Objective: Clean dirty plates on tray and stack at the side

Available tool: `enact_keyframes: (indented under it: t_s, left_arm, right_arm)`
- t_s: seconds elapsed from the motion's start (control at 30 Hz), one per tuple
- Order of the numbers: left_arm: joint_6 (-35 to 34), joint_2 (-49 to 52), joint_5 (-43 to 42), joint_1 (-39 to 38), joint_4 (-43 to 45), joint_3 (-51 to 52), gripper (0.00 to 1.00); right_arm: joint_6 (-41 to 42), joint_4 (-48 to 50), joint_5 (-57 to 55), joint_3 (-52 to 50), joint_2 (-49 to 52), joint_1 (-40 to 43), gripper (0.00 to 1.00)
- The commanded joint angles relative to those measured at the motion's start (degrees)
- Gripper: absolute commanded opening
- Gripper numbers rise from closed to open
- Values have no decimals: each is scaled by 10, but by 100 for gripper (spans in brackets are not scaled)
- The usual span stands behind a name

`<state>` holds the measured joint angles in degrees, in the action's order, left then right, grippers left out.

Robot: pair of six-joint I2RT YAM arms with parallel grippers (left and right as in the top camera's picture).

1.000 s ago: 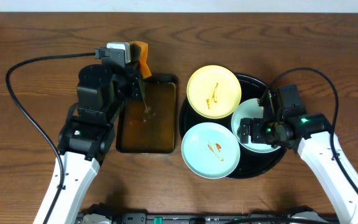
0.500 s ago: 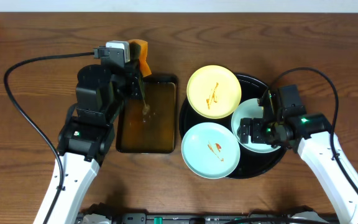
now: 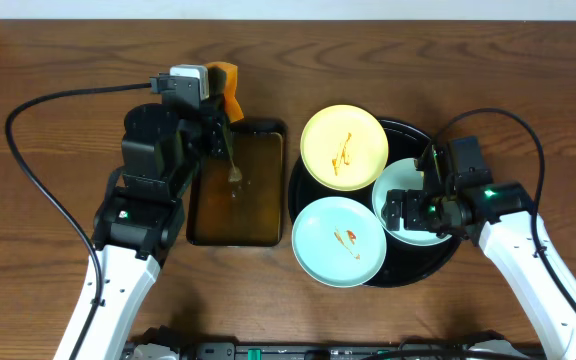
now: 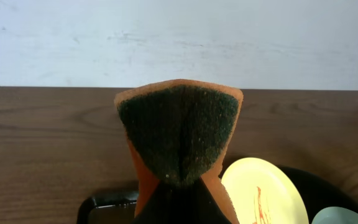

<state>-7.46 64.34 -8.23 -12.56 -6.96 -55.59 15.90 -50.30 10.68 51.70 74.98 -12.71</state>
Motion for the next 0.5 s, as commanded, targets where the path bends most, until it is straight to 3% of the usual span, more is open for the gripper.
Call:
enact_keyframes:
  t_s: [0.0,0.47]
  left_arm:
    - [1,3,3,0,5,0,7]
    - [-10,137,3,0,-102,0,7]
  right_arm:
    - [-3,-1,-2,11,-5,-5,99]
    - [-3,-1,-1,11,-5,-5,99]
